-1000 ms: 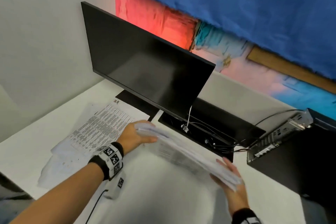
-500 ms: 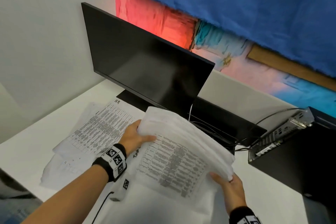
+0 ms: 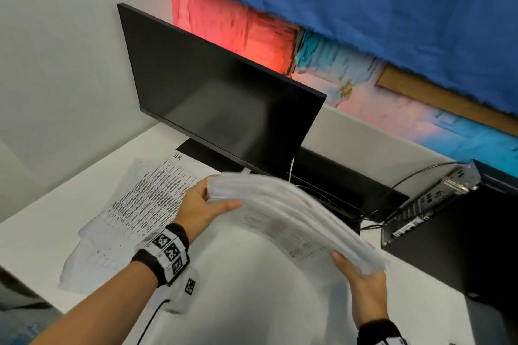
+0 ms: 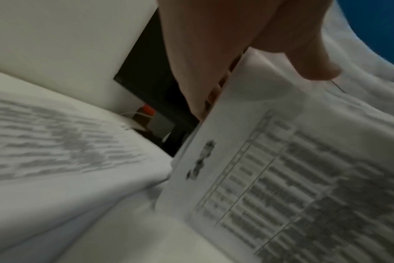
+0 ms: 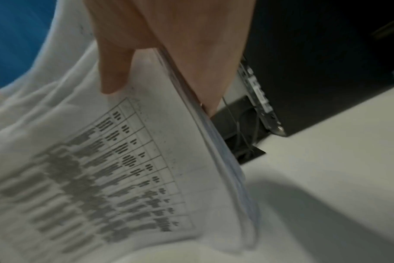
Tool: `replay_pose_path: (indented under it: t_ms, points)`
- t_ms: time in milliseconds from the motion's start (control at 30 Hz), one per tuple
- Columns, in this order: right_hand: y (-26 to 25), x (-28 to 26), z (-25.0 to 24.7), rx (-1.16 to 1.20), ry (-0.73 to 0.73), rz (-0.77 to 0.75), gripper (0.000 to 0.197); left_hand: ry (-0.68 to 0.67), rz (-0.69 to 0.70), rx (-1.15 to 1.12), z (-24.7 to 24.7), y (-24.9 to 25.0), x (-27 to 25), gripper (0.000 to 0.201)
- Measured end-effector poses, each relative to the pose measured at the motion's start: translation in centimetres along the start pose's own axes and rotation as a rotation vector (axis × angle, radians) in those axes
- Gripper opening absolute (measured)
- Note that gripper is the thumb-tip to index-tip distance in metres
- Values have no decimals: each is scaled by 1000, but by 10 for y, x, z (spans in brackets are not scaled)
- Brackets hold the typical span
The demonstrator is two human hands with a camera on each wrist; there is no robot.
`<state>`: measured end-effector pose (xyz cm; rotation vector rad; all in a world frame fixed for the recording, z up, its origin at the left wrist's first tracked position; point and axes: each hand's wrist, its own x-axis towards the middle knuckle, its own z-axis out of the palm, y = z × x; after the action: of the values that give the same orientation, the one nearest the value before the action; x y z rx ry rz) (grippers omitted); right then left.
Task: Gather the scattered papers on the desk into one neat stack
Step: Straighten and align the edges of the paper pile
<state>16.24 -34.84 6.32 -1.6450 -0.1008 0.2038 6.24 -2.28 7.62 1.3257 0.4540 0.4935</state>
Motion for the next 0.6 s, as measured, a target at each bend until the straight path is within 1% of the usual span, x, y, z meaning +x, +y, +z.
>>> replay_pose_path:
  t_ms: [67,133,267,333,367,400,433,500,566,600]
  points:
    - [17,8,-2,-42,-64,72,59,-41,-47,102,-8,-17,5,49]
    - [25,14,-4,-92,-90,103,48,-74,-94,159,-12,-24,8,45]
    - [30,25,-7,-183,-85,147,26,-143,-147,149,-10,-26,13,44]
    - [27,26,-5,-142,-47,184,45,-152,-145,185,-3,-23,16,34]
    - [23,25,-4,-107,-31,184,42,-126,-145,180,0,-22,18,27]
    - [15,23,-1,-73,-35,159,33,-93,-146,155,5,-19,18,23]
    - [10,22,-1,-43,-53,152,32,-63,-140,122,7,-20,19,25]
    - [-1,19,-2,-8,-72,156,43,-28,-129,84,8,-25,21,33]
    - [1,17,-6,-42,-70,169,49,-44,-157,115,7,-32,19,34]
    - [1,17,-7,-58,-64,185,51,-66,-197,147,8,-36,17,31]
